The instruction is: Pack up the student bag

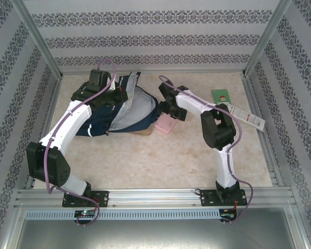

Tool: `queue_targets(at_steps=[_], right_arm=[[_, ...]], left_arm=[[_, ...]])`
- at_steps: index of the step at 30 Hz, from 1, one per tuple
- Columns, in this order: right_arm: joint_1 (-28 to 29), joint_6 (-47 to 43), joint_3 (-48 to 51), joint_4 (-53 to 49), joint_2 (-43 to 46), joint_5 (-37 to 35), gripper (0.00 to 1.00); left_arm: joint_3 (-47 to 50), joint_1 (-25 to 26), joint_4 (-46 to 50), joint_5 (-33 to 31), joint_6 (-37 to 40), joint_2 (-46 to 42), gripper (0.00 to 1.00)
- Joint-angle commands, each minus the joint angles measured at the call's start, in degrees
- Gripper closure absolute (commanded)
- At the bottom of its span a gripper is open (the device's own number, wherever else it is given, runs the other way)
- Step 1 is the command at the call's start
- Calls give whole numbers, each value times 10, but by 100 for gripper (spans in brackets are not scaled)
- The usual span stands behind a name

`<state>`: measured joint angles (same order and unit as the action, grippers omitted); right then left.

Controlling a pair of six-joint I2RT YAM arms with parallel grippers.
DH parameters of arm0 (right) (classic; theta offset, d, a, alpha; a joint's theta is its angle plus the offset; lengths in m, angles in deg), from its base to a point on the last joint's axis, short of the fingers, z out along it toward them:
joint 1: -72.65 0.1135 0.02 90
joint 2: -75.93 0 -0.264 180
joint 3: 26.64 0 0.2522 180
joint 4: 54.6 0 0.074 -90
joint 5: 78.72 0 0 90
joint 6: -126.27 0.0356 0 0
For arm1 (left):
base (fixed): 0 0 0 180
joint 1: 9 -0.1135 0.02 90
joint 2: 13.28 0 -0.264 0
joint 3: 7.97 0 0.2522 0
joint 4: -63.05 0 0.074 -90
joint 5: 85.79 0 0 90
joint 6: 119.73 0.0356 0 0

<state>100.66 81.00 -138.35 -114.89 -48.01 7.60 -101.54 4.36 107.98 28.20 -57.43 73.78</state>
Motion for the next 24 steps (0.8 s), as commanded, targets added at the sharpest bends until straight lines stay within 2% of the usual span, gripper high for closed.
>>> queue_targets(at_steps=[1, 7, 11, 16, 20, 24], right_arm=[[12, -76, 35, -43, 6, -5, 2], [4, -188, 132, -43, 84, -37, 2], [-6, -205, 158, -27, 125, -23, 2], [-6, -135, 153, 2, 154, 13, 2], [-8, -52, 150, -8, 145, 12, 2], [-5, -14, 169, 5, 138, 6, 2]], left_arm=[[2, -8, -32, 12, -8, -19, 100], [1, -9, -32, 12, -5, -18, 100], [-2, -9, -38, 21, -9, -9, 100], [-8, -9, -41, 29, -15, 0, 100], [-8, -9, -38, 27, -15, -4, 100], [-1, -9, -37, 24, -13, -11, 100]])
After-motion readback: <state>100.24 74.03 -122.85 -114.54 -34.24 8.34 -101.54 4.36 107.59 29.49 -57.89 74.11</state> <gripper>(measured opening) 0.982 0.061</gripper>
